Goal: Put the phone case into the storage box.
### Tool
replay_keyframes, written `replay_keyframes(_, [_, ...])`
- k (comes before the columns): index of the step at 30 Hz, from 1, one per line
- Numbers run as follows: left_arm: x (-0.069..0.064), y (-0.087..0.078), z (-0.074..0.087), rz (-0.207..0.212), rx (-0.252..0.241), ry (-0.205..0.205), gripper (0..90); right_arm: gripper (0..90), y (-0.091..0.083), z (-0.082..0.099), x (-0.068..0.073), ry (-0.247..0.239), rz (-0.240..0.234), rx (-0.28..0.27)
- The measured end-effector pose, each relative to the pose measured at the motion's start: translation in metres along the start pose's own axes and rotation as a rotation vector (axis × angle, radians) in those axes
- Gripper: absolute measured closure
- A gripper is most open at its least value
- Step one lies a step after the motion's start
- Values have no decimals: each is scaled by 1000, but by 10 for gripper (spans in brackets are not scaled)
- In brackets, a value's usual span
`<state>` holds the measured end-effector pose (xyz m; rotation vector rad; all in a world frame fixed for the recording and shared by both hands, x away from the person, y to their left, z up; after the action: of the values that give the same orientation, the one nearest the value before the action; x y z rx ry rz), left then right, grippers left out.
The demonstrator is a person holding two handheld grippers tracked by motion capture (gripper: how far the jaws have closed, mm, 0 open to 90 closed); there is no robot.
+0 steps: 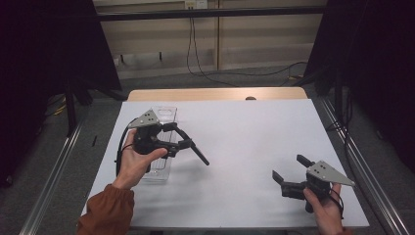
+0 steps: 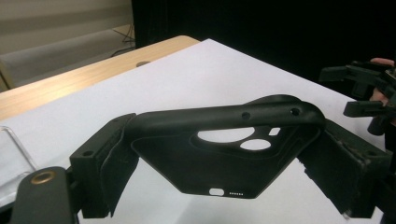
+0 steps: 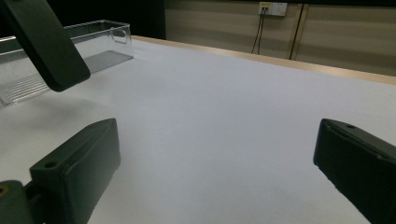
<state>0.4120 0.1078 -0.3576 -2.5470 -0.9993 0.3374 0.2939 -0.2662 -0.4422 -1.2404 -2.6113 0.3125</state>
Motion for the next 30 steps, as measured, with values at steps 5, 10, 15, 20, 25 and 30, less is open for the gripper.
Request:
replay_keyframes(5, [5, -2, -6, -26, 7, -14, 145, 0, -3, 4, -4, -2, 21, -9])
replay_keyframes(10, [9, -4, -12, -43, 3, -30, 146, 0, -6, 7, -7, -6, 30, -14])
replay_keyframes(15, [15, -6, -17, -55, 5, -38, 146, 0, -6, 6, -7, -6, 24, -20])
replay_keyframes(20, [22, -9, -25, -76, 10, -40, 145, 0, -7, 5, -7, -12, 25, -23])
replay_keyframes(25, [26, -15, -34, -89, -2, -38, 146, 0, -6, 6, -7, -14, 23, -17])
replay_keyframes(30, [31, -21, -45, -114, -12, -34, 146, 0, -6, 6, -6, -18, 12, -11])
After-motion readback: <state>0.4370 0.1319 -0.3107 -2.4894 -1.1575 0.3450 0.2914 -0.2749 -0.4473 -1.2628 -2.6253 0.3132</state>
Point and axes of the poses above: each handheld gripper's, and its own axes: y roughly forward along the jaws, z roughly out of its underside, x roughly to its left, the point moved 5 cm from there along y, roughly forward along the jaws, and after that the axes turned 14 degrees about -z, right-handed, at the moved point
